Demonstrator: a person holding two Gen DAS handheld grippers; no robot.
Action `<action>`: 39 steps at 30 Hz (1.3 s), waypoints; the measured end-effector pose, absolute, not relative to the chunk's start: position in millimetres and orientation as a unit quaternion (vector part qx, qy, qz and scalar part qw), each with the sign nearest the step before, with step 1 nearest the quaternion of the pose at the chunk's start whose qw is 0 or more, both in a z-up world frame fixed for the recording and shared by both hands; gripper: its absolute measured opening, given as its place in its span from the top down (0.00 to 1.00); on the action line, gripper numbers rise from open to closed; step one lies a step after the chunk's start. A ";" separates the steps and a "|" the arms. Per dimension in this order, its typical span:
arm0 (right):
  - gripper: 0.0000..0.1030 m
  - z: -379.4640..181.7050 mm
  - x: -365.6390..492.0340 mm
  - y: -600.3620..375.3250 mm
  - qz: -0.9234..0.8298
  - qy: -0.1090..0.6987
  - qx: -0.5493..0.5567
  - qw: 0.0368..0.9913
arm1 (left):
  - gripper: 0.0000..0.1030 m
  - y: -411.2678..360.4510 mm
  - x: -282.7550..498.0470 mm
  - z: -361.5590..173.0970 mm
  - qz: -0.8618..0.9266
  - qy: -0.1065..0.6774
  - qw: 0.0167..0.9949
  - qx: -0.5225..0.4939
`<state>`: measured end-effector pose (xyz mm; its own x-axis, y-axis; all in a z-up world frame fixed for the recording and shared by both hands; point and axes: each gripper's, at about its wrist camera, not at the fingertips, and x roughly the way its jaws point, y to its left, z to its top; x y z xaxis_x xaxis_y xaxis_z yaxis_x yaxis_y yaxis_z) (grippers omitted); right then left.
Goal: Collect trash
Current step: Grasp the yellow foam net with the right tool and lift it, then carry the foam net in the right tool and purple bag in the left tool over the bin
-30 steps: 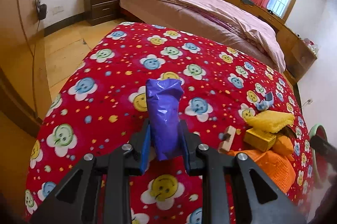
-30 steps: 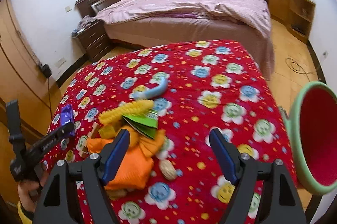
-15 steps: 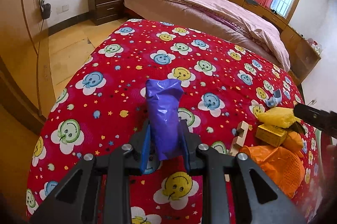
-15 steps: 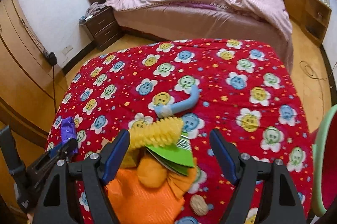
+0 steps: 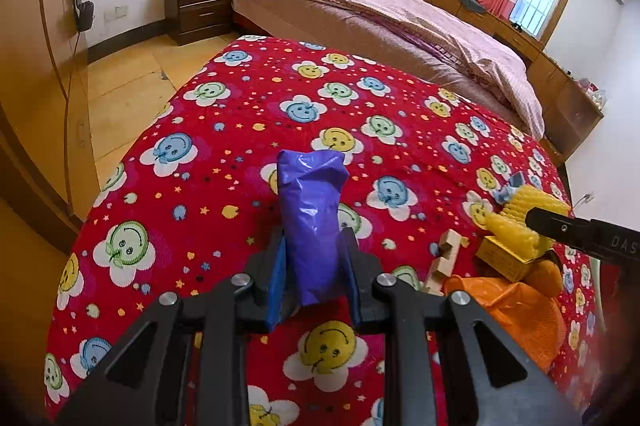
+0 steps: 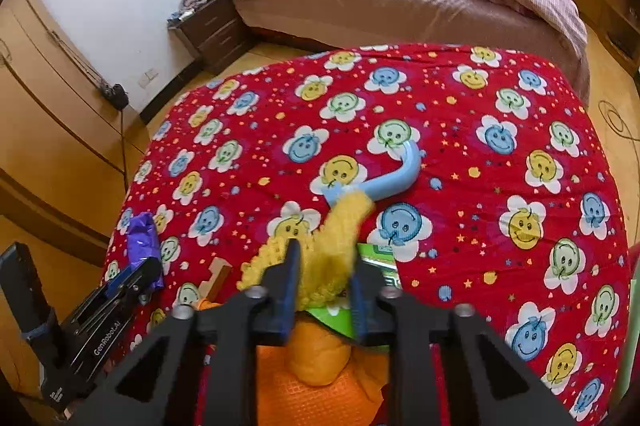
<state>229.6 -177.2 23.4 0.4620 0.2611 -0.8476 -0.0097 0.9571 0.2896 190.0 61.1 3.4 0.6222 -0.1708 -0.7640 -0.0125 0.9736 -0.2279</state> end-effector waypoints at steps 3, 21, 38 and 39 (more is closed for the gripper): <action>0.86 29.2 223.0 -178.6 0.088 0.500 0.130 0.852 | 0.75 58.1 184.3 9.0 -0.054 0.428 0.895 -0.108; 0.86 84.7 154.7 -204.5 0.102 0.400 0.175 0.894 | 0.75 34.1 143.0 50.8 -0.124 0.404 0.898 -0.124; 0.86 114.6 76.0 -246.0 0.026 0.352 0.141 0.925 | 0.75 -13.4 113.1 75.0 -0.192 0.399 0.890 -0.105; 0.86 116.2 70.9 -248.8 0.019 0.349 0.137 0.927 | 0.75 -16.5 111.9 76.7 -0.196 0.399 0.890 -0.103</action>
<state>70.9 -248.8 116.2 0.7564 0.1297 -0.6411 0.0606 0.9620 0.2661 111.9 -16.5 76.7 0.6048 -0.4316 -0.6693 0.2671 0.9017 -0.3401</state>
